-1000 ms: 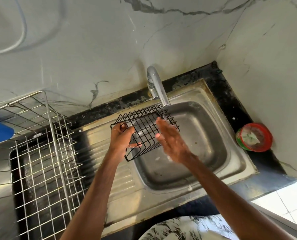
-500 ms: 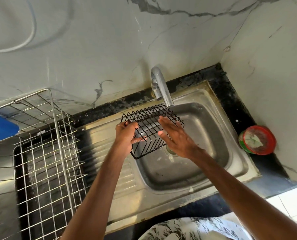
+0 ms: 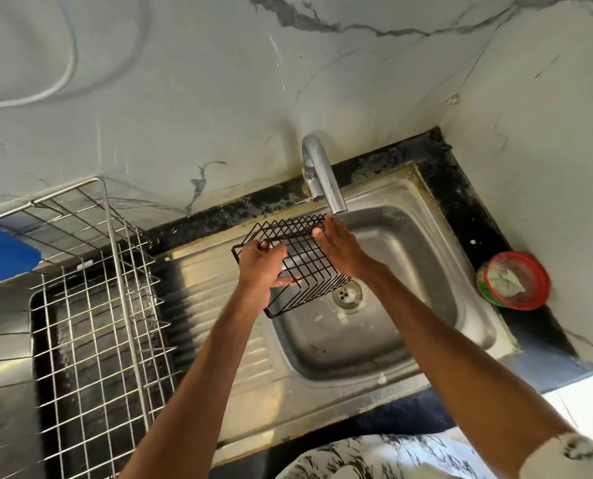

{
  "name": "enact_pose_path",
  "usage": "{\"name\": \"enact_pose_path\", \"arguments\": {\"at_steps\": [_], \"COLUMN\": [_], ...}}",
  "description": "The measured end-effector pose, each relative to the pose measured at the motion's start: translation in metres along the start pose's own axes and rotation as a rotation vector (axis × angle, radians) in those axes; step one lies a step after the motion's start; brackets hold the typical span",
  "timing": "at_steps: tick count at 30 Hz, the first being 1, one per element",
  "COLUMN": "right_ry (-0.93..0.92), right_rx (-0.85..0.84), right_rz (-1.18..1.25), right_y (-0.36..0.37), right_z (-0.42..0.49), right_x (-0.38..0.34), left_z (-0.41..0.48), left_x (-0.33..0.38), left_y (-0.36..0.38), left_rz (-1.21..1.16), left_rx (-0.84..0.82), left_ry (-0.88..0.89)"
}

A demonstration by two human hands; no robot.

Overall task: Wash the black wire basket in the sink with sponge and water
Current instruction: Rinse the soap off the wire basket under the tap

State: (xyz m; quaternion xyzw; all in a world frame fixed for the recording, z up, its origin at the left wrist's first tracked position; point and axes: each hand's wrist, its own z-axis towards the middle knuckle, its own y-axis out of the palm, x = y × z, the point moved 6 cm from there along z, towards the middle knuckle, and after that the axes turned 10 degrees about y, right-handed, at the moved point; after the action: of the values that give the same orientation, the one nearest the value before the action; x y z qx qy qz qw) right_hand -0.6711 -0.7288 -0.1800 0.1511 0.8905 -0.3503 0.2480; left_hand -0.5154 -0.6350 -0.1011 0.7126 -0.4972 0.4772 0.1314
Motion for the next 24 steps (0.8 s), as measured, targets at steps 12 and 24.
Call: {"name": "enact_pose_path", "arguments": {"at_steps": [12, 24], "right_ry": [0.257, 0.217], "right_rx": [0.056, 0.096], "right_rz": [0.681, 0.780], "right_y": [-0.042, -0.067], "right_z": [-0.010, -0.023], "right_x": [0.032, 0.066], "left_z": [-0.014, -0.006], "left_x": [-0.002, -0.038], "left_y": [0.000, 0.014], "left_rz": [0.354, 0.619], "left_rx": [-0.334, -0.468], "left_ry": [0.621, 0.839]}}
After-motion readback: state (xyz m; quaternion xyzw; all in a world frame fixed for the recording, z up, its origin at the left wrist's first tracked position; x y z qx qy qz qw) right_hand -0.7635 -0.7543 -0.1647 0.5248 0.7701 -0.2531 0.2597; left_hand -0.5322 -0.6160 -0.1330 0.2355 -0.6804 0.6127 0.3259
